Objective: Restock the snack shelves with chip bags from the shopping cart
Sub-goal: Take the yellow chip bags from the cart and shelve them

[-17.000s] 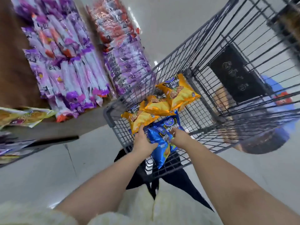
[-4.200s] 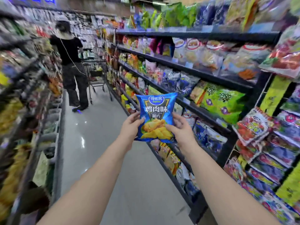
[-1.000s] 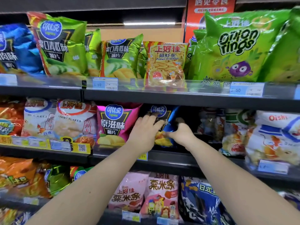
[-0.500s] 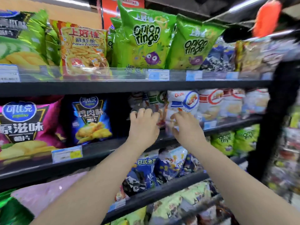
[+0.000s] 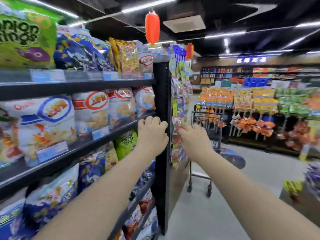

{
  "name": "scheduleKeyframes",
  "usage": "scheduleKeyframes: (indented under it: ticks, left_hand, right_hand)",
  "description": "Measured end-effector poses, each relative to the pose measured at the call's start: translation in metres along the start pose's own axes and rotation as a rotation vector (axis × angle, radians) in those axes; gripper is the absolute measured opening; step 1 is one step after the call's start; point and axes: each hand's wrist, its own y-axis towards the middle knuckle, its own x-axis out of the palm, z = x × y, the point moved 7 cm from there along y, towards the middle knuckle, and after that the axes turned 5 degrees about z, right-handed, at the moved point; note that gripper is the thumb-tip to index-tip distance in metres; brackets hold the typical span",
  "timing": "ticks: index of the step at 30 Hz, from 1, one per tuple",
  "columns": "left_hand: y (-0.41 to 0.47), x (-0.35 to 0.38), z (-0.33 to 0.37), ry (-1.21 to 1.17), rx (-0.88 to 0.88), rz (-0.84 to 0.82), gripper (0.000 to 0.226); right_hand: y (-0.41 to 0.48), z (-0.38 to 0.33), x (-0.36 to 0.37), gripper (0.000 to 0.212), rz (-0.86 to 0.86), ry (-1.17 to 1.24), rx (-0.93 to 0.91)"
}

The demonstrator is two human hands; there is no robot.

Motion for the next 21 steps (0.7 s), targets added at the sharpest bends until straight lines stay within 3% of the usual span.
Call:
scheduleKeyframes:
  ticks: [5,12,21]
  left_hand:
    - [0.061,0.056,0.135,-0.122,0.116,-0.004,0.027]
    - [0.161,0.122,0.304,-0.26,0.191,-0.023,0.031]
    - [0.208,0.236,0.457,-0.346,0.318,-0.12,0.03]
  right_hand:
    - [-0.028,0.137,0.041,0.036,-0.161,-0.106,0.13]
    - [-0.056,0.318,0.085,0.034,-0.19,-0.209,0.265]
    - [-0.096,0.471,0.194,0.034,-0.299,-0.191,0.381]
